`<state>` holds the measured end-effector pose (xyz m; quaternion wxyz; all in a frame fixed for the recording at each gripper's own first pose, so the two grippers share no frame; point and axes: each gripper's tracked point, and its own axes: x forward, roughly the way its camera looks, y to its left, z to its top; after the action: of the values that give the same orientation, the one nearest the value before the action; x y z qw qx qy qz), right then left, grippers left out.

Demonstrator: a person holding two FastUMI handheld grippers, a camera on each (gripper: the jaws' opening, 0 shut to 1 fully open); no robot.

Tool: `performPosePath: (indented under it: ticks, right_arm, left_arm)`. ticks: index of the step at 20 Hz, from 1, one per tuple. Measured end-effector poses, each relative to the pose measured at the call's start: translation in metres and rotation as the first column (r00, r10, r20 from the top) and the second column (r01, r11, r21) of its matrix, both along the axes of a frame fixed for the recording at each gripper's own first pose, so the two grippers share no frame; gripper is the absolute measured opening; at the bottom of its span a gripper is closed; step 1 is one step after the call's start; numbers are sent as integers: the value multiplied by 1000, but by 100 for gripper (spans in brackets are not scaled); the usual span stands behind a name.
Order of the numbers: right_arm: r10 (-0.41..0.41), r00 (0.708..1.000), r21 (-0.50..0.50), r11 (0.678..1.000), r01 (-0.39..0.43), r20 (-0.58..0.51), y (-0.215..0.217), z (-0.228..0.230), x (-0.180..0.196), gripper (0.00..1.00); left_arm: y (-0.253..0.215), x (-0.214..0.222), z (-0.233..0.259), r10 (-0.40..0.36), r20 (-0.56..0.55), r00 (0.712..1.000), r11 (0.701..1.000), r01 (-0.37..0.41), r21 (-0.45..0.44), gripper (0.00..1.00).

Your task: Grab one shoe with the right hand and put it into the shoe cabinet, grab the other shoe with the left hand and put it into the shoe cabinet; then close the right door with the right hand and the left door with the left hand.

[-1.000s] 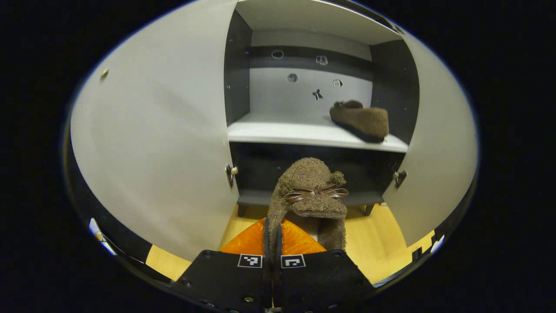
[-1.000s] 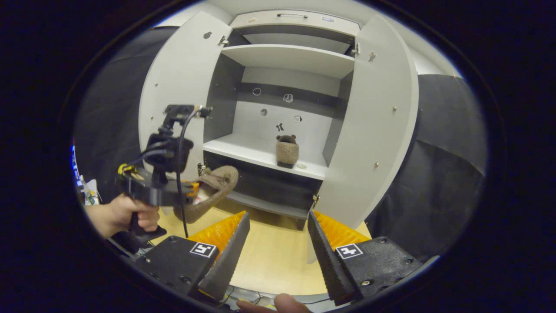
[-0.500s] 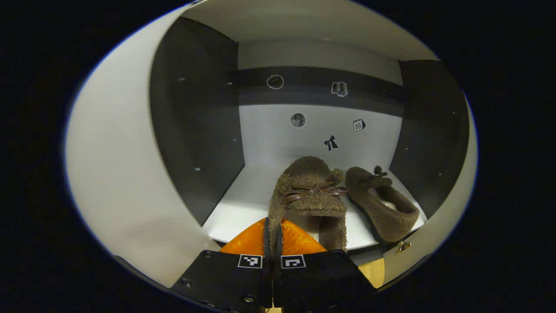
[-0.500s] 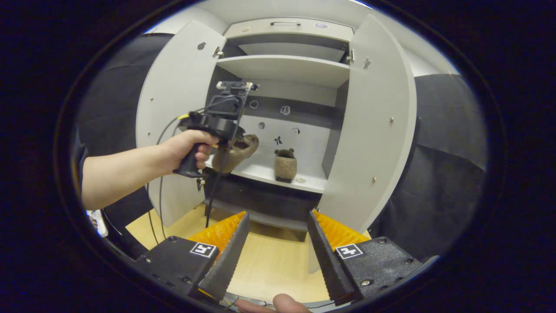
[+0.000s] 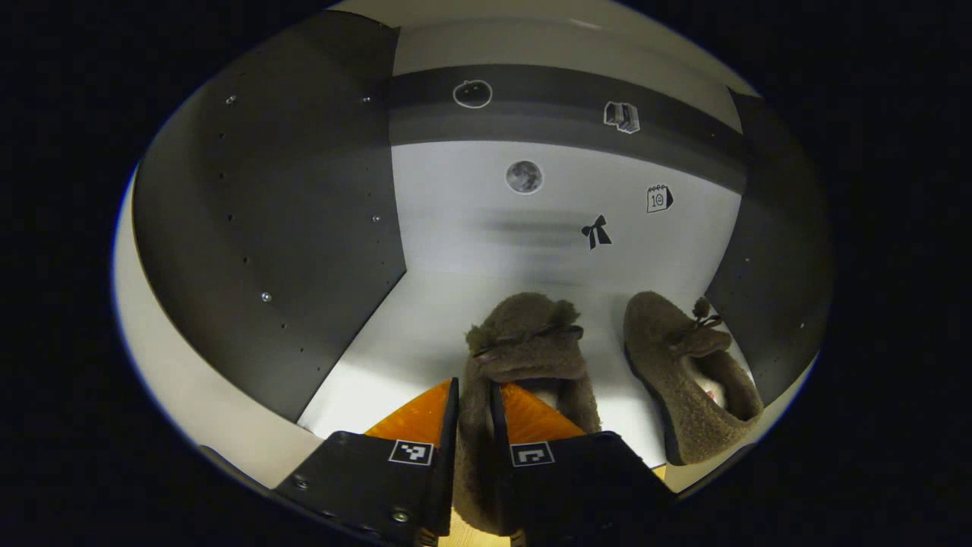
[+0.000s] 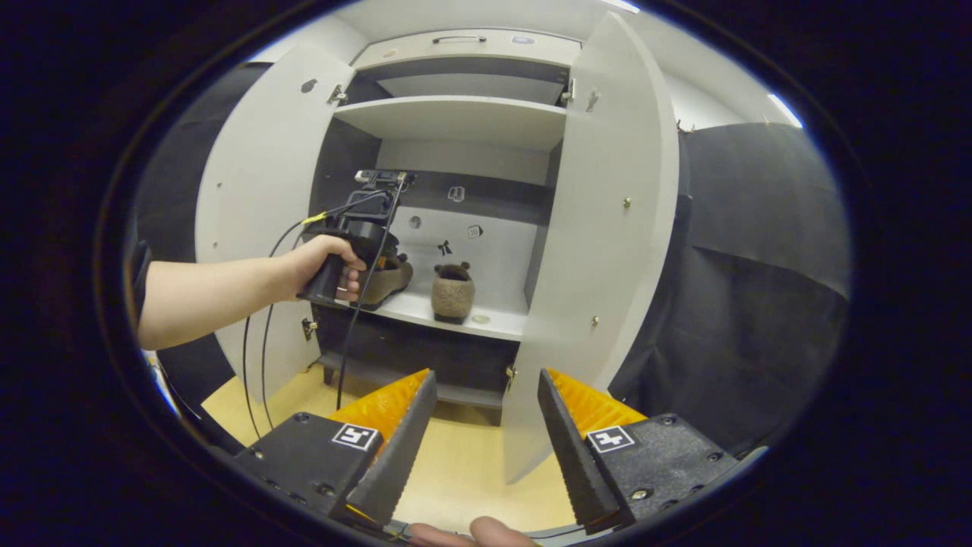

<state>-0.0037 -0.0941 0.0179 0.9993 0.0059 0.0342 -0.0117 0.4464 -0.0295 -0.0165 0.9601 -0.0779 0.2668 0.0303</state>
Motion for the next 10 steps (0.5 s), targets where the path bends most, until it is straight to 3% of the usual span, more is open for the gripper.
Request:
performPosePath:
  ticks: [2, 5, 6, 7, 9, 10]
  right_arm:
    - [12, 1000, 3, 1000, -12, 1, 2, 0, 3, 89]
    - [9, 1000, 6, 1000, -9, 22, -2, 6, 4, 86]
    - [4, 999, 9, 1000, -4, 33, -5, 8, 4, 86]
    - [-2, 999, 14, 1000, 2, 43, -7, 11, 4, 86]
    - [-14, 998, 29, 1000, 13, 64, -12, 18, 6, 86]
    - [-14, 997, 35, 999, 12, 69, -12, 19, 6, 86]
  left_arm:
    - [5, -12, 9, -2, 29, 1000, 1000, 2, 19, 22]
    - [13, -38, 44, -7, 147, 989, 998, -1, 55, 30]
    - [16, -48, 53, -8, 180, 984, 998, -5, 68, 20]
    - [20, -62, 63, -7, 207, 978, 997, -10, 81, 30]
    - [30, -97, 90, 14, 294, 956, 995, -43, 92, 32]
    - [43, -120, 111, 45, 371, 928, 987, -98, 124, 29]
